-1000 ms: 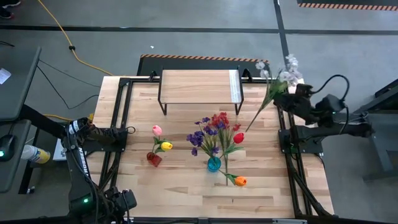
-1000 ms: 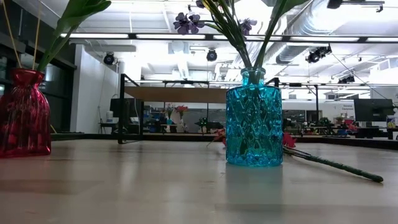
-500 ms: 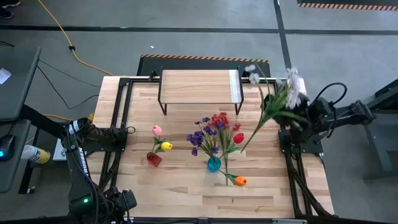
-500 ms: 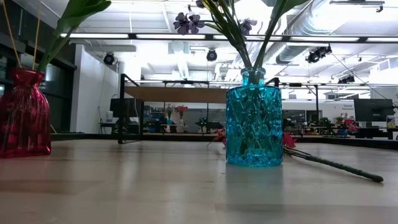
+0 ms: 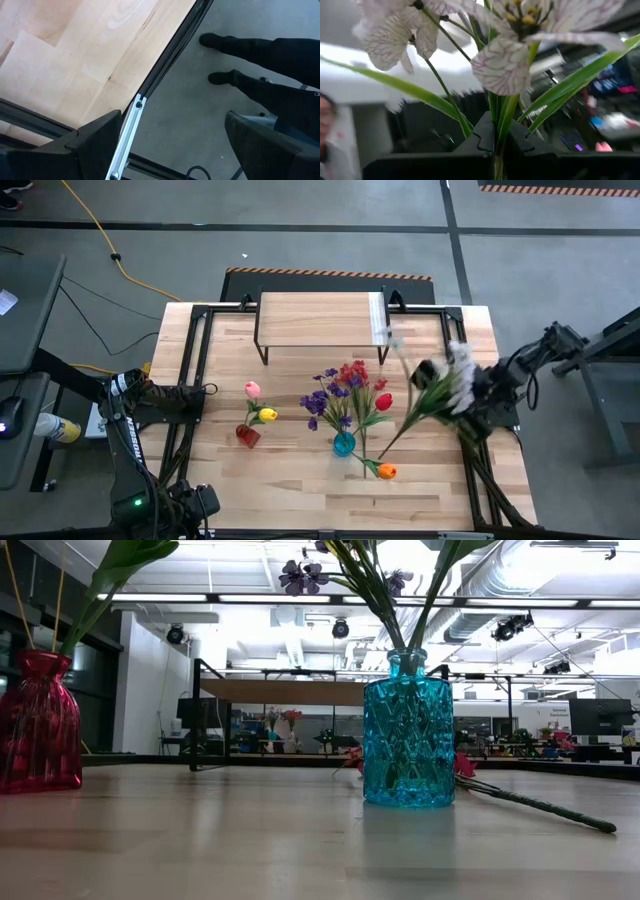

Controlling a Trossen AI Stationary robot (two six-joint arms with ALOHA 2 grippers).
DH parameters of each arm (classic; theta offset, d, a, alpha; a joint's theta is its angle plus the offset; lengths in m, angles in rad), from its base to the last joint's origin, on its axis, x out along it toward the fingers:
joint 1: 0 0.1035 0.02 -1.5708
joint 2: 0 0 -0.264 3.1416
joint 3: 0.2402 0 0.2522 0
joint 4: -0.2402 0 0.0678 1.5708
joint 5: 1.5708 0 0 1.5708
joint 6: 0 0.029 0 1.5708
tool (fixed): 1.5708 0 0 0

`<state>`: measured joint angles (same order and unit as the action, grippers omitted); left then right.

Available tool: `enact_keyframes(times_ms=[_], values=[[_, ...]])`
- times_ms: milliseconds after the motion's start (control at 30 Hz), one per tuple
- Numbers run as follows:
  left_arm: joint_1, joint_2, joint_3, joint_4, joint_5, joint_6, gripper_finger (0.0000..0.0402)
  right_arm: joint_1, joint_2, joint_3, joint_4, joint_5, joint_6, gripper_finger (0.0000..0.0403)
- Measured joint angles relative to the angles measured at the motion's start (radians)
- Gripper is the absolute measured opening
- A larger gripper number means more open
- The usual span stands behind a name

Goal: Pick and place flowers into a vace then onto a shelf
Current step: Put the white flowers into the blue vase

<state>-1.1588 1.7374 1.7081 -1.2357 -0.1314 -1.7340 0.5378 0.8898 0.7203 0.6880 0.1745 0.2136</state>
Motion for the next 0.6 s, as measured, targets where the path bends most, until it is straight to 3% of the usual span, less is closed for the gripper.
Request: enact_keyframes(times_ms=[200,467,600], values=[[0.000,0.000,0.000,-0.004,-0.012,0.001,0.0385,0.096,0.127,0.100,-0.140,0.249,-0.054,0.0005],[0.000,0.000,0.000,-0.013,-0.016,0.002,0.0385,0.141,0.236,0.136,-0.169,0.584,-0.060,0.0005],[0.000,0.000,0.000,-0.013,-0.017,0.002,0.0385,0.151,0.275,0.134,-0.173,0.690,-0.032,0.0003]])
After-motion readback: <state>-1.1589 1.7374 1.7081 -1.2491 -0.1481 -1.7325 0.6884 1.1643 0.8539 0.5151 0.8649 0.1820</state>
